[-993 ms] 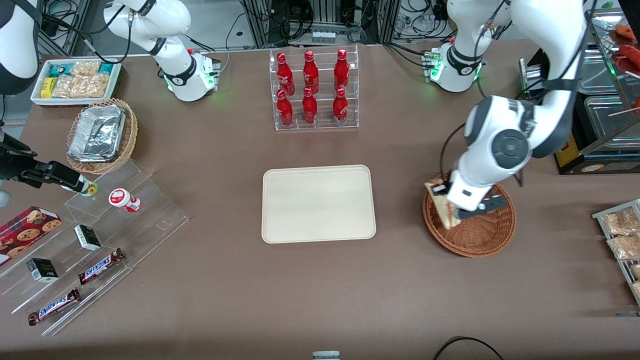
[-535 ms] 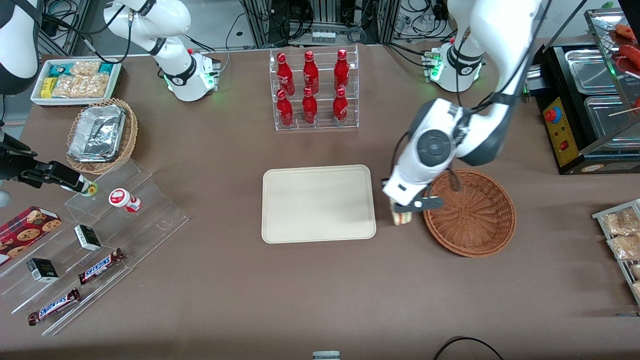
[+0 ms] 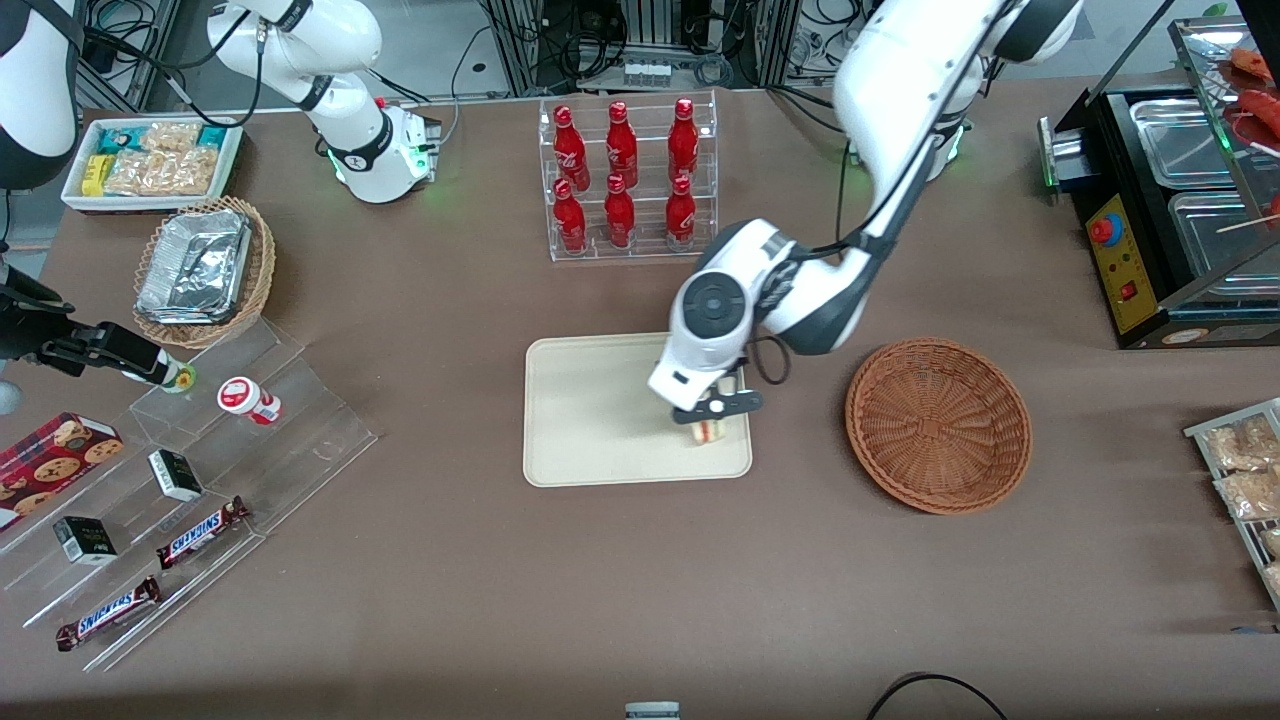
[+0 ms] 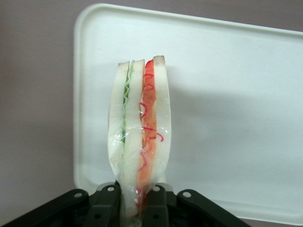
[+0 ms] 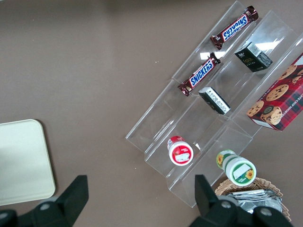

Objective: Place sandwich from basket to tray
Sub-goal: 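Lift the sandwich with the left gripper and carry it over the cream tray, then lower the sandwich onto the tray and open the left gripper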

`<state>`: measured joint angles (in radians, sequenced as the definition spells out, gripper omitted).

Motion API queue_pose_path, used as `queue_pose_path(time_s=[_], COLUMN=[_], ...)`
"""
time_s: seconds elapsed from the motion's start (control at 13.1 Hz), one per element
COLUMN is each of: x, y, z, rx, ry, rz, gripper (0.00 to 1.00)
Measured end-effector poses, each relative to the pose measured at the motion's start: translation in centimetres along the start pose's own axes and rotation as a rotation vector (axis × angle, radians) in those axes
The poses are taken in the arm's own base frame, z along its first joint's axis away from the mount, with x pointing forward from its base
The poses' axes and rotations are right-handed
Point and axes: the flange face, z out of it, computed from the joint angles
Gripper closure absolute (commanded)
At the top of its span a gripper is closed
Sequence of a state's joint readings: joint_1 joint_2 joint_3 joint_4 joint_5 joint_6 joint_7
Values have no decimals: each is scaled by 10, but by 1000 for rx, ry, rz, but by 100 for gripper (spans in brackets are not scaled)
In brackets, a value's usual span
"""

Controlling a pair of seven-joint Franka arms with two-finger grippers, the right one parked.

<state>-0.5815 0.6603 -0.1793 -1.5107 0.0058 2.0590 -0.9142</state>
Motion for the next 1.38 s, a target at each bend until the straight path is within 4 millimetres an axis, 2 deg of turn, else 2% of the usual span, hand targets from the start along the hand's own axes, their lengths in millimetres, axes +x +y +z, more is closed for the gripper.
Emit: queue_pose_path(time_s=[0.23, 0.53, 1.07, 1.38], x=[-9, -27, -25, -23], y=[34, 61, 61, 61], z=[5, 22, 26, 36], rx=[-57, -81, -48, -42], ry=[35, 57, 83, 75], rz=[-17, -5, 7, -27], gripper=[100, 100, 100, 99])
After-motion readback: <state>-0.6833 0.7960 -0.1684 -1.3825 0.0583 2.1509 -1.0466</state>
